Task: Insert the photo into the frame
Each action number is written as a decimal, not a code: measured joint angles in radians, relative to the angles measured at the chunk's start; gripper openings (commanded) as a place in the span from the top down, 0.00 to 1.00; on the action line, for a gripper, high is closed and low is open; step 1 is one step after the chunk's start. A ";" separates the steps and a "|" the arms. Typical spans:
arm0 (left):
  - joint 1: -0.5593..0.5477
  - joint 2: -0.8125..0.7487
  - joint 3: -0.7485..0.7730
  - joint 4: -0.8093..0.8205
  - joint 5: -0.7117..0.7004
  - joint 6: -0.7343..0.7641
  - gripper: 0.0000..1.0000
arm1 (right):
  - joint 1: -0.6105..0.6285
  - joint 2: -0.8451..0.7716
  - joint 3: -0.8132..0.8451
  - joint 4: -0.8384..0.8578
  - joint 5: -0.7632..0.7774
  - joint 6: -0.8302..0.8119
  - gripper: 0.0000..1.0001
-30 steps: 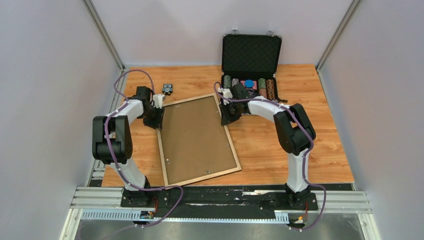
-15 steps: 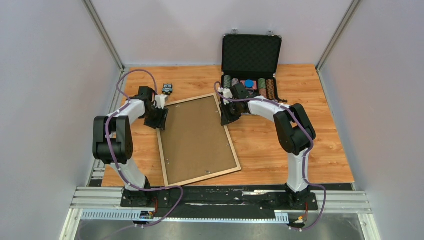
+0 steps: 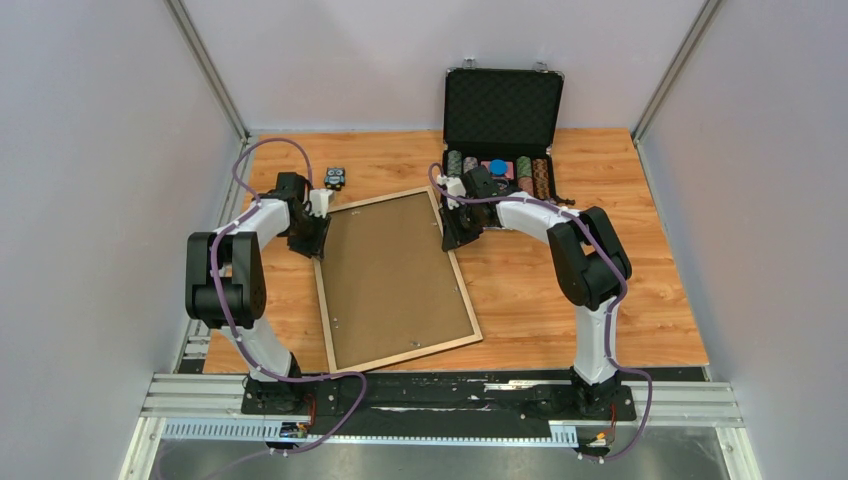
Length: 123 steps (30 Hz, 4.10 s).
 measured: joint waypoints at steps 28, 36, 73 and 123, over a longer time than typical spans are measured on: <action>0.002 -0.008 -0.024 0.064 0.021 -0.012 0.48 | -0.007 0.003 0.000 0.002 -0.018 0.001 0.83; 0.003 -0.008 -0.027 0.072 0.012 -0.026 0.60 | -0.008 0.003 0.000 0.002 -0.019 0.002 0.83; -0.003 -0.011 -0.025 0.073 0.031 -0.003 0.27 | -0.014 0.006 -0.001 0.004 -0.030 0.017 0.93; 0.064 -0.206 -0.190 -0.069 0.164 0.160 0.35 | -0.085 0.175 0.175 0.138 -0.092 0.448 0.89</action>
